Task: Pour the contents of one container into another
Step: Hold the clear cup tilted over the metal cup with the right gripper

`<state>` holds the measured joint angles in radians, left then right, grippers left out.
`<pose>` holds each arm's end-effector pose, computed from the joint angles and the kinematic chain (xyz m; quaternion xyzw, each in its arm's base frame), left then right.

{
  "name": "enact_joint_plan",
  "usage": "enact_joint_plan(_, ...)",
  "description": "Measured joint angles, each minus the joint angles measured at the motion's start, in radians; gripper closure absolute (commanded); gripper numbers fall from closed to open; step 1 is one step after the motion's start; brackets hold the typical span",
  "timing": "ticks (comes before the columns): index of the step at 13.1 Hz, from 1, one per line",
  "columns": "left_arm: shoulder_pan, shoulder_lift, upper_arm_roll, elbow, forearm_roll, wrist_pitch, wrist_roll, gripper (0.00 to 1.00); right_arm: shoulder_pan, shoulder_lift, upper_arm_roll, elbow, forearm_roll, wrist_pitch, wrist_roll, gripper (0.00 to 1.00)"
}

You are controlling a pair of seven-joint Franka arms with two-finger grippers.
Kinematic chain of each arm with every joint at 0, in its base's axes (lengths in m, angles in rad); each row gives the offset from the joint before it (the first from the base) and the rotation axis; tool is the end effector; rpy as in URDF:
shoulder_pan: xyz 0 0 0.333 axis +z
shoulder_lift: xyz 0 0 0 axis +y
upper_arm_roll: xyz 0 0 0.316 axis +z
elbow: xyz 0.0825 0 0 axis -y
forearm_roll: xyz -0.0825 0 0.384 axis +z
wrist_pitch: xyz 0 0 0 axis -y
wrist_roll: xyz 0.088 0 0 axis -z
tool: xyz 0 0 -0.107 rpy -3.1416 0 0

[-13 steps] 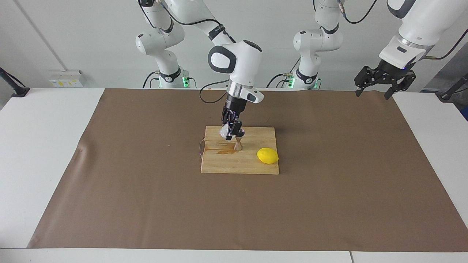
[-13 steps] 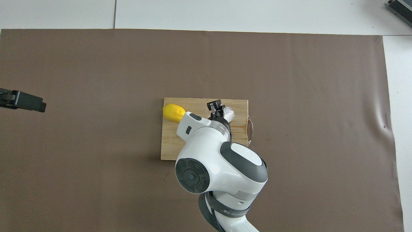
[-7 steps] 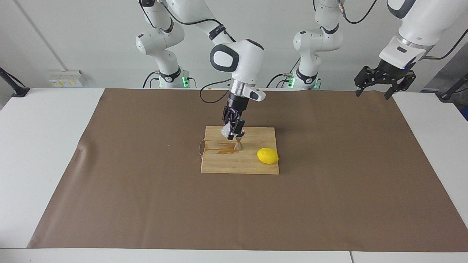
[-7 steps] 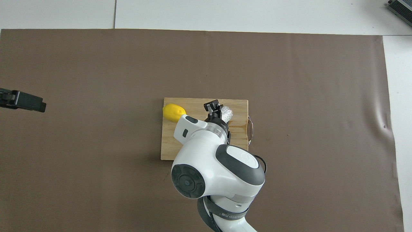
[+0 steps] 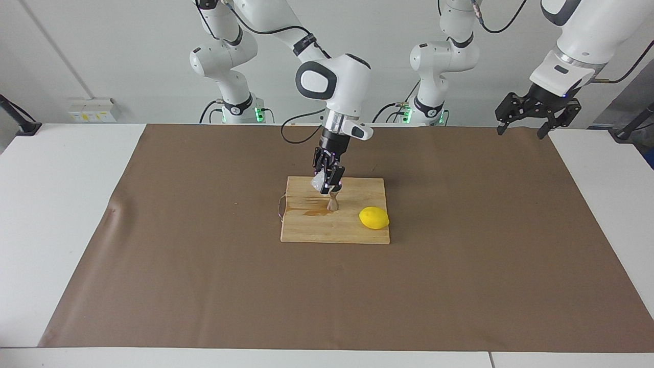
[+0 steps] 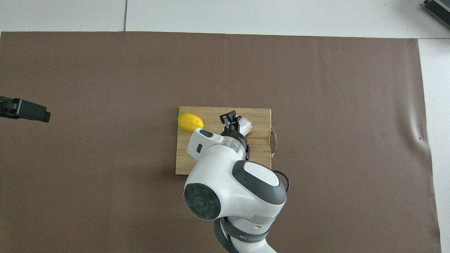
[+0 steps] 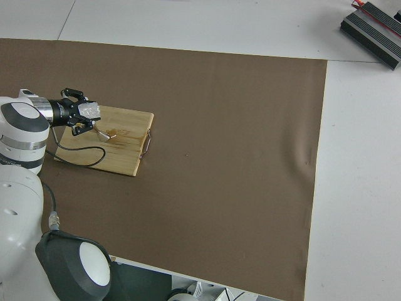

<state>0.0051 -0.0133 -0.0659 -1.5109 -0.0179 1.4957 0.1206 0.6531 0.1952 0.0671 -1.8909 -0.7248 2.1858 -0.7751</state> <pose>0.5419 -0.0353 0.6533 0.9958 -0.0912 -0.0007 0.0085 0.4831 0.3890 0.4198 0.5579 0.7749 0.0398 0.2946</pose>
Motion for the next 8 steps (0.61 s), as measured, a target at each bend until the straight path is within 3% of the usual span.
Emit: enact_joint_plan(8,0.0,0.0,0.0,0.0,0.0,0.0,-0.001,0.0,-0.023,-0.02,-0.001,0.001,0.01,0.0,0.001,0.81)
